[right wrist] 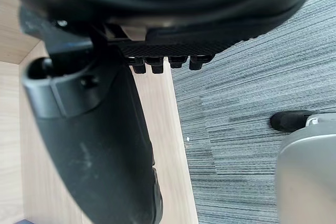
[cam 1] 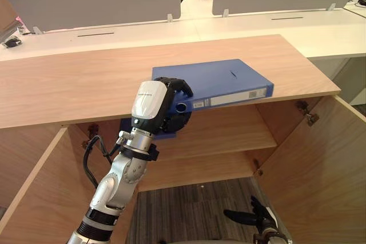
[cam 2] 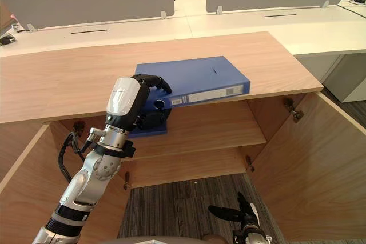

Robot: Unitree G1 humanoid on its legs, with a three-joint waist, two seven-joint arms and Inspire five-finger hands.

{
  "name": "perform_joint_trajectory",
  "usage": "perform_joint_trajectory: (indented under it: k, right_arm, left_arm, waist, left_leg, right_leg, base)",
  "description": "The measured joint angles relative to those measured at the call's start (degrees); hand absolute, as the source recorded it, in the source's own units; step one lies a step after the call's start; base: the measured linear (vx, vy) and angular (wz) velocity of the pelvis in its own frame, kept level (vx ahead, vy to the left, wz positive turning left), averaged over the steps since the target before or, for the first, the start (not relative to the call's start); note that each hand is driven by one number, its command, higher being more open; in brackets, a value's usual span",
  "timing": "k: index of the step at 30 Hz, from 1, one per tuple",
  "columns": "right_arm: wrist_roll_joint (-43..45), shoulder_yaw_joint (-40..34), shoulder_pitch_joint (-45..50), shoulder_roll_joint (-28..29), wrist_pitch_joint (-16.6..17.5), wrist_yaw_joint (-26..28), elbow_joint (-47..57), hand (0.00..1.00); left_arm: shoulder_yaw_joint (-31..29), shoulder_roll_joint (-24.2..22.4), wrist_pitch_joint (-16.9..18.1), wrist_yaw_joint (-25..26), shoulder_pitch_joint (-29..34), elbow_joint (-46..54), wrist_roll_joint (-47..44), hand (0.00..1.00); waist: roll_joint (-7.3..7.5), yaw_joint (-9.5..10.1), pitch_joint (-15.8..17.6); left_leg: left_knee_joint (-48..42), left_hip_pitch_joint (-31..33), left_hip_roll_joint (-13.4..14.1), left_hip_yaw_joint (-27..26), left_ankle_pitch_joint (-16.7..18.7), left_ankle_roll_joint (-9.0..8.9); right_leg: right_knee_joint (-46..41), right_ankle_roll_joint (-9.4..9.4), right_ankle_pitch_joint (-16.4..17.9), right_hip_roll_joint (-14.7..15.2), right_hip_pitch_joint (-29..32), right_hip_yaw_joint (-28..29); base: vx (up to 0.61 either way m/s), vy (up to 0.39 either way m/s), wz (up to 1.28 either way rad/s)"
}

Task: Walk over to the cabinet, pick up the folder, carry it to the office cabinet, place the folder inside the office cabinet, then close the office cabinet door

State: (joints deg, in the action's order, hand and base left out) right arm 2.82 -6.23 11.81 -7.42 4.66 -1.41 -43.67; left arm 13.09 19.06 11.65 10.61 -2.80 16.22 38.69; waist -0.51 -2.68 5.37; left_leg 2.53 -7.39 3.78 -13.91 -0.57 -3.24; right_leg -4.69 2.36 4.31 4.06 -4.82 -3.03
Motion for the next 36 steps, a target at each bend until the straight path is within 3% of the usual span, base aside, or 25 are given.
perform_joint_trajectory:
  k: [4, 11, 15, 21, 26, 36]
  right_arm:
    - [1.85, -0.58, 0.25, 0.80, -0.05, -0.70, 5.80, 1.00]
    - [8.02, -3.65, 1.42, 5.74, 1.29, -1.70, 27.96, 1.00]
    - [13.24, -4.86, 4.31, 8.62, 3.73, -1.86, 42.85, 1.00]
    - [22.18, -6.04, 6.33, 8.75, 6.56, 0.47, 60.76, 1.00]
    - [30.82, -4.54, 3.00, 3.66, 6.86, 6.76, 67.37, 1.00]
    - [34.31, 3.68, -7.62, -8.23, 6.91, 11.09, 64.22, 1.00]
  left_arm:
    - [0.17, -0.33, 1.32, -2.27, 3.99, 5.94, -6.37, 0.00]
    - [-1.69, -4.31, 4.00, -3.62, 13.68, 15.43, -22.45, 0.00]
    - [-6.06, -7.47, 4.40, -4.93, 19.29, 18.51, -34.57, 0.00]
    - [-8.93, -9.65, 3.80, -12.42, 24.72, 20.28, -59.28, 0.00]
    - [-7.26, -8.18, -1.60, -21.12, 26.75, 19.95, -80.09, 0.00]
    - [-2.59, -2.65, -3.95, -27.52, 26.24, 16.51, -90.50, 0.00]
  waist:
    - [0.08, 0.02, 0.05]
    - [0.12, 0.20, 0.13]
    - [0.01, 0.27, 0.43]
    - [0.12, 0.23, 1.77]
    - [0.12, 0.21, 1.79]
    - [0.05, 0.44, 1.78]
  left_leg:
    - [0.43, -0.29, -0.09, -0.23, 0.01, 0.00]
    - [0.42, -0.47, -0.16, -1.61, 0.33, 0.21]
    - [0.35, -0.38, -0.15, -2.81, 0.68, 0.48]
    - [0.22, -0.38, -0.34, -3.46, 0.93, 0.53]
    - [-0.63, -0.28, -0.36, -4.14, 1.83, 0.54]
    - [-1.69, 0.37, -0.76, -3.81, 2.07, 1.02]
  right_leg:
    - [0.05, -0.08, -0.09, -0.02, 0.00, 0.29]
    - [0.09, -0.05, -0.57, -0.04, 0.59, 1.91]
    - [1.21, 0.27, -1.30, -0.14, 0.77, 3.00]
    - [1.87, 0.45, -1.74, -0.01, 0.78, 3.75]
    - [1.89, 0.77, -1.94, 0.07, 0.88, 4.59]
    - [1.95, 1.73, -2.54, 0.68, 0.83, 4.53]
  base:
    - [0.02, -0.005, -0.03]
    - [-0.02, -0.003, -0.11]
    - [-0.02, -0.006, -0.15]
    - [0.01, -0.003, -0.07]
    - [0.01, -0.005, -0.08]
    - [-0.02, -0.003, 0.01]
